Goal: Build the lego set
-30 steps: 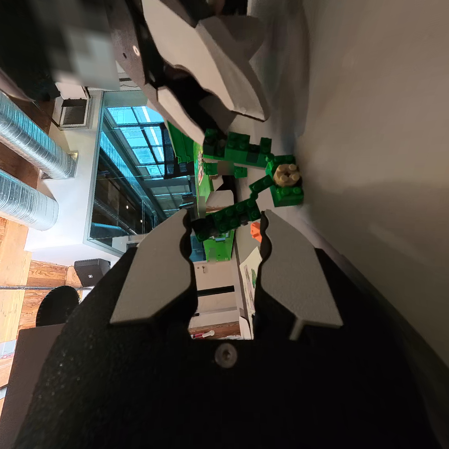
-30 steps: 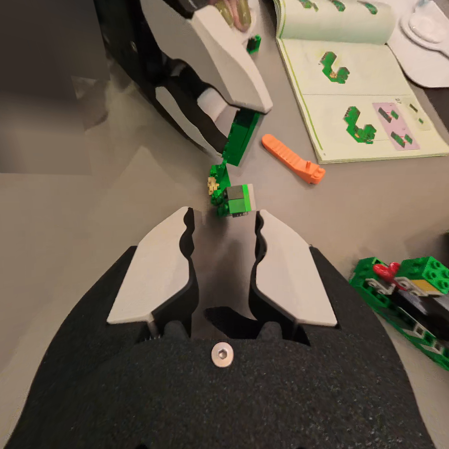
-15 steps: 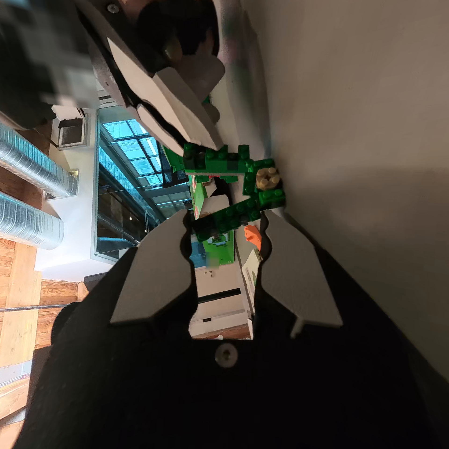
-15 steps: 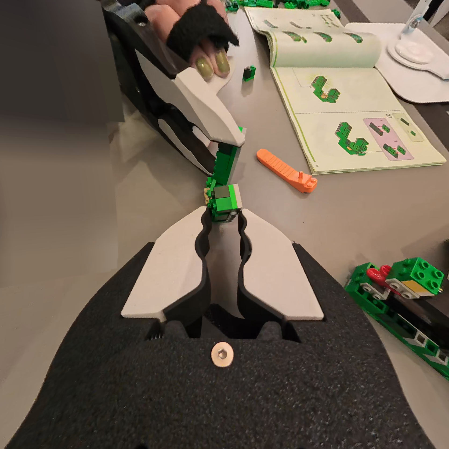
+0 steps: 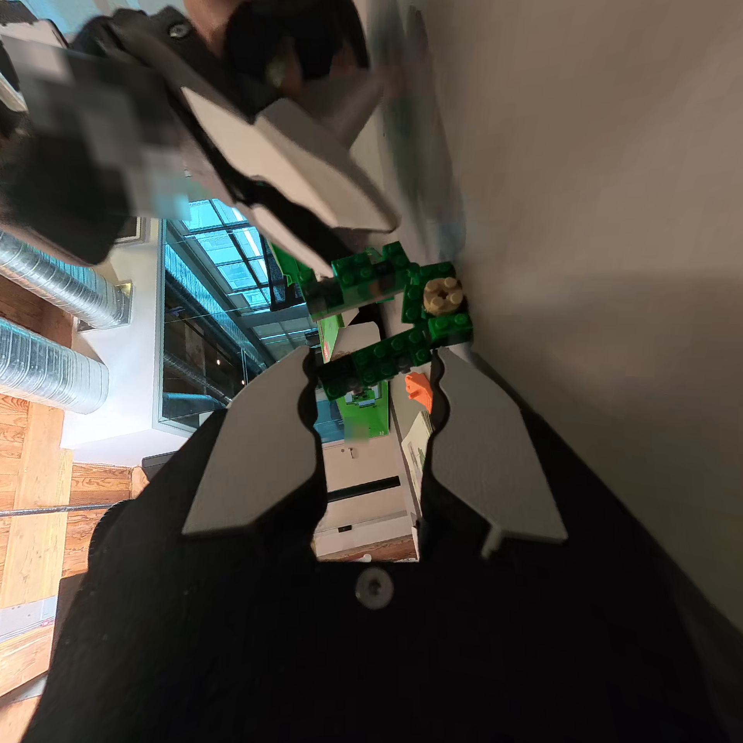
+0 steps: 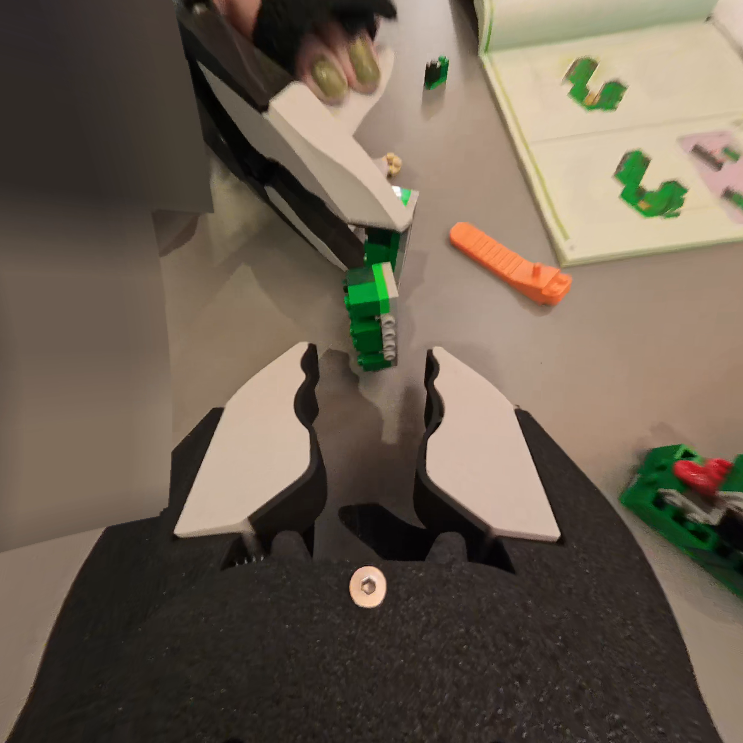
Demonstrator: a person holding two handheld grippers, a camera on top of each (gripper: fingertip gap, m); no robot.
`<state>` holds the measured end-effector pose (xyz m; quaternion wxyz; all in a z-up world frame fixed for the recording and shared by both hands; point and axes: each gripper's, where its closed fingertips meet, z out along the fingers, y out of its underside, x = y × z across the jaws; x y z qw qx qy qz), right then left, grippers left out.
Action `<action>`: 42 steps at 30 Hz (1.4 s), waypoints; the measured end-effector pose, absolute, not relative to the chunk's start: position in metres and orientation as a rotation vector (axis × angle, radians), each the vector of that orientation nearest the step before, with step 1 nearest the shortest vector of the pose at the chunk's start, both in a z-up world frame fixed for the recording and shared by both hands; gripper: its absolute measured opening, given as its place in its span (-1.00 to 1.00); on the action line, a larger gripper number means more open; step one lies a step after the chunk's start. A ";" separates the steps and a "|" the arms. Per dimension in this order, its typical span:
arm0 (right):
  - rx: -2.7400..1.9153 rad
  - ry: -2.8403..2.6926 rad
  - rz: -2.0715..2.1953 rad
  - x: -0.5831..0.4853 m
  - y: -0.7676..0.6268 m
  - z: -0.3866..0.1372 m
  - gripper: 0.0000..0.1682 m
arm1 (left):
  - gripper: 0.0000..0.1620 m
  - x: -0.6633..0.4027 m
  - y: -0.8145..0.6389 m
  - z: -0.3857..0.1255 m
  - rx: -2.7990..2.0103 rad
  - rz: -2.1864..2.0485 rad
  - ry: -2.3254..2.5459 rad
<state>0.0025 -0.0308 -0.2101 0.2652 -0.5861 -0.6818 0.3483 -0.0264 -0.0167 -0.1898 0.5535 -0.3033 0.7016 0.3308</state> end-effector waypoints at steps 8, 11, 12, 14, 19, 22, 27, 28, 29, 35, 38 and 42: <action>-1.588 -1.789 0.870 0.006 -0.025 -0.211 -0.36 | -0.34 -0.032 -0.014 -0.183 -0.812 0.705 1.601; -1.582 -1.734 0.844 0.013 -0.025 -0.207 -0.34 | -0.34 -0.039 -0.012 -0.180 -0.870 0.674 1.565; -1.578 -1.709 0.830 0.016 -0.025 -0.204 -0.32 | -0.34 -0.042 -0.011 -0.179 -0.889 0.669 1.554; -1.568 -1.631 0.792 0.023 -0.023 -0.195 -0.32 | -0.34 -0.050 -0.011 -0.176 -0.926 0.661 1.525; -1.448 -1.378 0.684 0.026 -0.038 -0.144 -0.58 | -0.34 -0.063 -0.020 -0.171 -1.074 0.561 1.448; -1.379 -1.339 0.688 0.009 -0.070 -0.133 -0.65 | -0.34 -0.062 -0.034 -0.177 -1.179 0.453 1.436; -1.396 -1.363 0.630 -0.009 -0.094 -0.161 -0.65 | -0.34 -0.056 -0.061 -0.190 -1.356 0.239 1.425; -1.409 -1.363 0.634 -0.011 -0.097 -0.166 -0.66 | -0.34 -0.054 -0.064 -0.192 -1.394 0.193 1.417; -1.419 -1.364 0.637 -0.014 -0.099 -0.170 -0.66 | -0.34 -0.053 -0.067 -0.194 -1.432 0.150 1.407; -1.418 -1.349 0.621 -0.022 -0.102 -0.169 -0.73 | -0.33 -0.044 -0.079 -0.195 -1.601 -0.175 1.303; -1.367 -1.383 0.577 -0.022 -0.103 -0.166 -0.78 | -0.34 -0.042 -0.082 -0.193 -1.644 -0.289 1.257; -1.331 -1.431 0.471 -0.020 -0.102 -0.170 -0.95 | -0.34 -0.041 -0.084 -0.190 -1.658 -0.363 1.234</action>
